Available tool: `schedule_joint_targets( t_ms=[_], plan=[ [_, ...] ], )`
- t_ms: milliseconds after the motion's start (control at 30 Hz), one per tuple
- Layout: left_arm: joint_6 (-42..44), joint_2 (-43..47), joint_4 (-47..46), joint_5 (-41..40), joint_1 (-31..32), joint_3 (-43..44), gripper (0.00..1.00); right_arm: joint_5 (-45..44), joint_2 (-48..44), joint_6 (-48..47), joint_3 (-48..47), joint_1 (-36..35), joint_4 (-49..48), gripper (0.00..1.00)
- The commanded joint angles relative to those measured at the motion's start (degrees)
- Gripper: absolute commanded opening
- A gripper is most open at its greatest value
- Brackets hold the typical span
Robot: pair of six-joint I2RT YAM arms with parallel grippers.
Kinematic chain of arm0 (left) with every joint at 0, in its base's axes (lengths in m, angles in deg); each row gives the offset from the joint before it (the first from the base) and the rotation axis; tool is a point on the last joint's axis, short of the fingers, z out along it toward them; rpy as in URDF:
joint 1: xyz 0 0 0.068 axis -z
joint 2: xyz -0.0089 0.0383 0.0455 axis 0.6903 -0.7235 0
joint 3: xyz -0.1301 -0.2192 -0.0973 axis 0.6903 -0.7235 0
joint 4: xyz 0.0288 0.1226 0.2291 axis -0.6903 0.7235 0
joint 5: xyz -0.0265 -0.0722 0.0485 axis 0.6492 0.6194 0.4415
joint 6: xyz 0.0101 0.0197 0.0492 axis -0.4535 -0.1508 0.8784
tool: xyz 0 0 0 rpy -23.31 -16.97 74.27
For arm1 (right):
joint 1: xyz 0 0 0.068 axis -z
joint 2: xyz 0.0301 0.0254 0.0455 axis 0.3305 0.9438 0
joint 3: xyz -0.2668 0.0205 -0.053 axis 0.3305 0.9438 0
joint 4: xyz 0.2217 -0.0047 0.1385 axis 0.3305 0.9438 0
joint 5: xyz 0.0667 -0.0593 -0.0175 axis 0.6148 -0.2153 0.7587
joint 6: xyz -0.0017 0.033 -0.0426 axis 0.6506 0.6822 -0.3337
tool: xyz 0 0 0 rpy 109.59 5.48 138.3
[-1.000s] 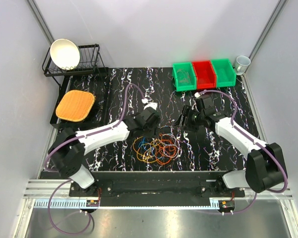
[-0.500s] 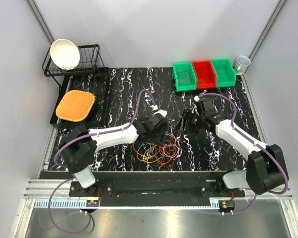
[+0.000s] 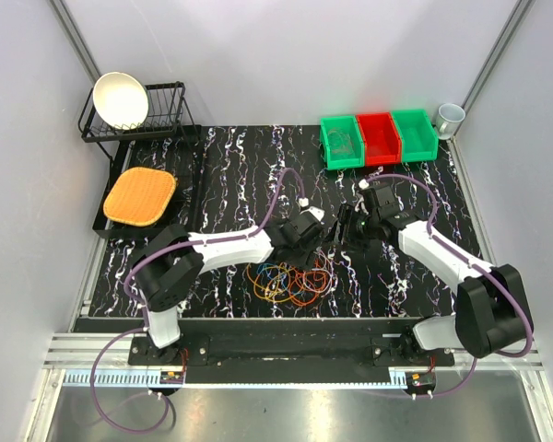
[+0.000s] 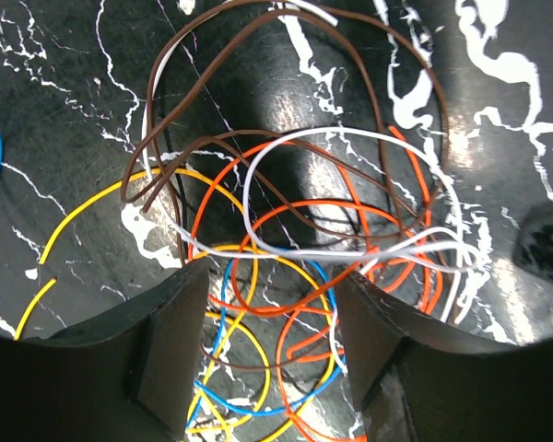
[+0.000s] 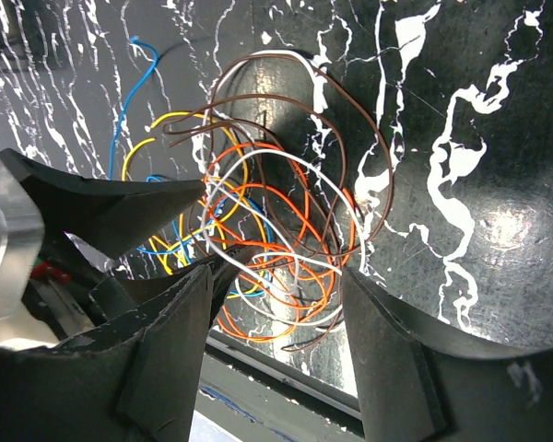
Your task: Untangle the cables
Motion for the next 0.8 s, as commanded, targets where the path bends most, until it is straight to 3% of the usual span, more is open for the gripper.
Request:
schedule_joint_targets(
  t_ms=[0,167,433,533,567,667,767],
  plan=[
    [2.1,-0.8,-1.8,-1.9,0.1,2.7,0.59,0.9,0.7,-1.4,-1.6,-0.4,-0.4,0.64],
    [3.0,-1.4,-2.5,-3.5,0.0,3.3,0.57,0.8,1.4,-1.6,-1.6,-0.5,-0.5,0.64],
    [4.5,-3.5,-2.8,-4.1,0.0,4.9,0.39,0.7,2.0,-1.7,-1.6,-0.5,-0.5,0.64],
    [4.5,-3.9,-2.6,-4.3,0.1,5.5,0.27,0.5,2.0,-1.7,-1.7,-0.5,-0.5,0.64],
    [4.4,-3.8,-2.1,-4.4,0.0,5.6,0.17,0.6,1.9,-1.7,-1.6,-0.5,-0.4,0.64],
    [4.0,-2.1,1.7,-5.7,0.0,7.2,0.00,0.5,1.7,-1.7,-1.8,-0.5,-0.2,0.64],
    [3.9,1.5,7.0,-6.6,0.1,9.9,0.00,0.3,1.0,-1.6,-1.7,-0.5,0.0,0.64]
  ],
)
